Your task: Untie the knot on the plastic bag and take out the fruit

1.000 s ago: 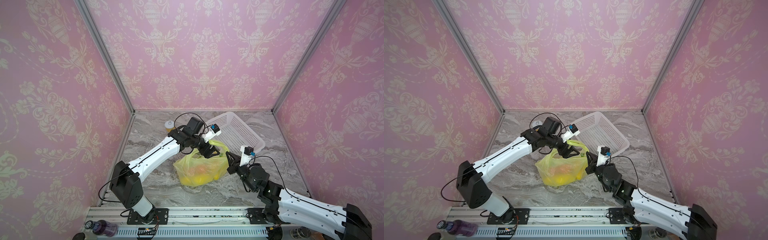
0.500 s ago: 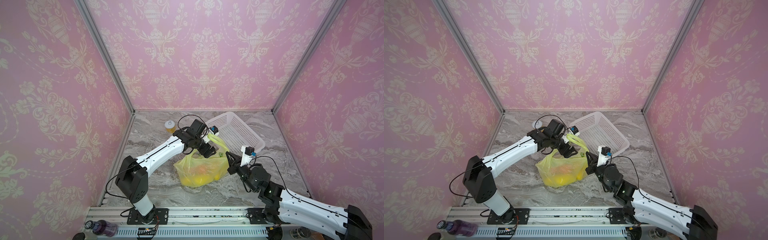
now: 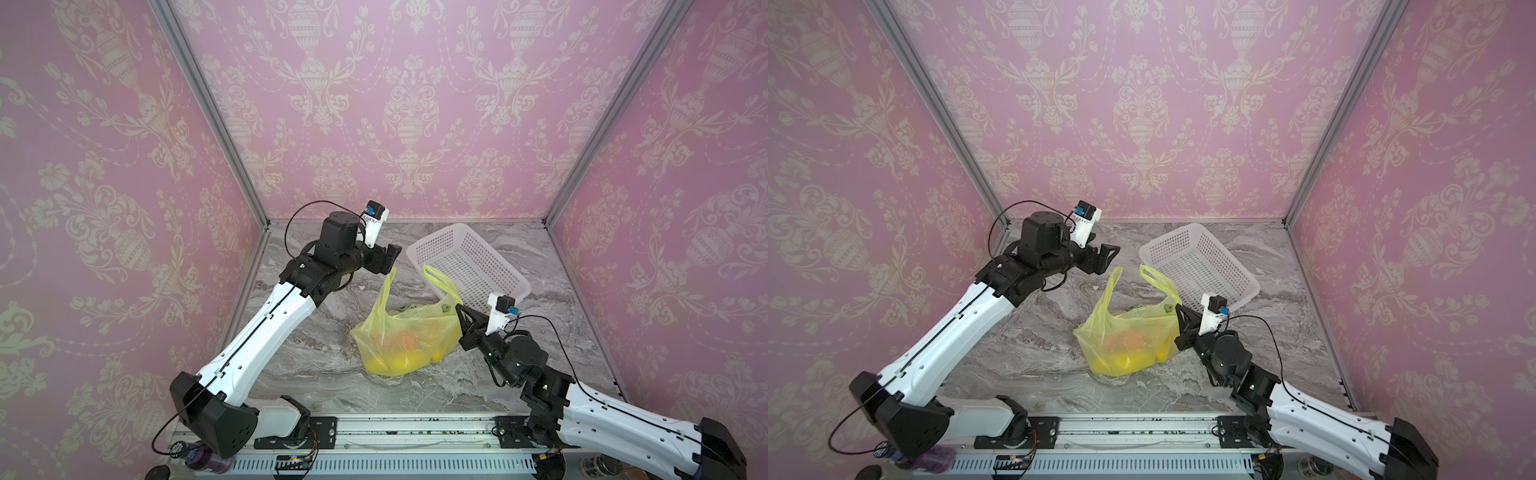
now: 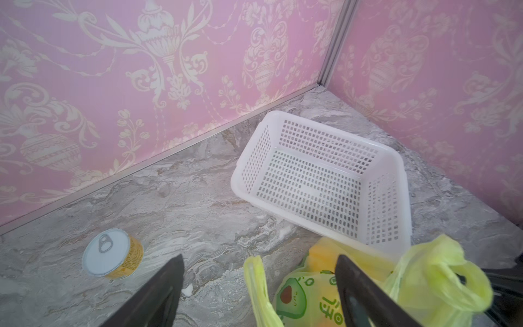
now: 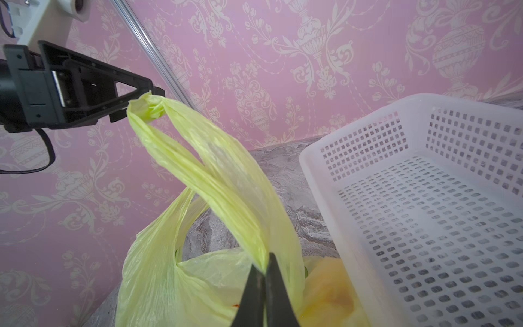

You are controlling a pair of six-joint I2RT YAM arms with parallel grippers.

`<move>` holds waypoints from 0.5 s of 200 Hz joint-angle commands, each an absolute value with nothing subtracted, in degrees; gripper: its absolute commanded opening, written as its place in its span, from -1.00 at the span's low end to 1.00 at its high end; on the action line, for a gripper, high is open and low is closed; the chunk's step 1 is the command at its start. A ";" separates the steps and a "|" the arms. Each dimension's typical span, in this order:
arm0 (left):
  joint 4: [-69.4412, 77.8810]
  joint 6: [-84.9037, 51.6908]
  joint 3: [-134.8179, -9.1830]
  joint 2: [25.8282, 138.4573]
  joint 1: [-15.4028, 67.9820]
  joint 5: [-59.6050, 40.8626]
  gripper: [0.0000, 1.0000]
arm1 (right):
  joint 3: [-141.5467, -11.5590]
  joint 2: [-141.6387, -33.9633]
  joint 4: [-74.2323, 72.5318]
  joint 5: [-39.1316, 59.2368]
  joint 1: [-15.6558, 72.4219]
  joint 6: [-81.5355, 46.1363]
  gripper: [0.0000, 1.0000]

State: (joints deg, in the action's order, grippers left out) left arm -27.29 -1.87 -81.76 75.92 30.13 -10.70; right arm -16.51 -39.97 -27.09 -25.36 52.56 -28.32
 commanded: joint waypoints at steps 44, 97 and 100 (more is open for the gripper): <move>-28.22 -0.63 -79.33 78.39 35.60 -27.52 0.10 | -16.21 -39.29 -28.13 -25.57 52.16 -29.09 -1.00; -29.38 1.33 -76.51 83.02 35.55 -22.23 -0.18 | -16.52 -39.33 -28.14 -25.41 52.16 -29.18 -1.00; -29.36 1.52 -76.35 83.17 35.52 -22.04 -0.18 | -16.60 -39.44 -28.13 -25.40 52.17 -29.10 -1.00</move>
State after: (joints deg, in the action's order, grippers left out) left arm -27.86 -0.75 -78.35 82.35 35.81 -24.47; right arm -16.51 -39.97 -27.09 -25.30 52.56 -28.51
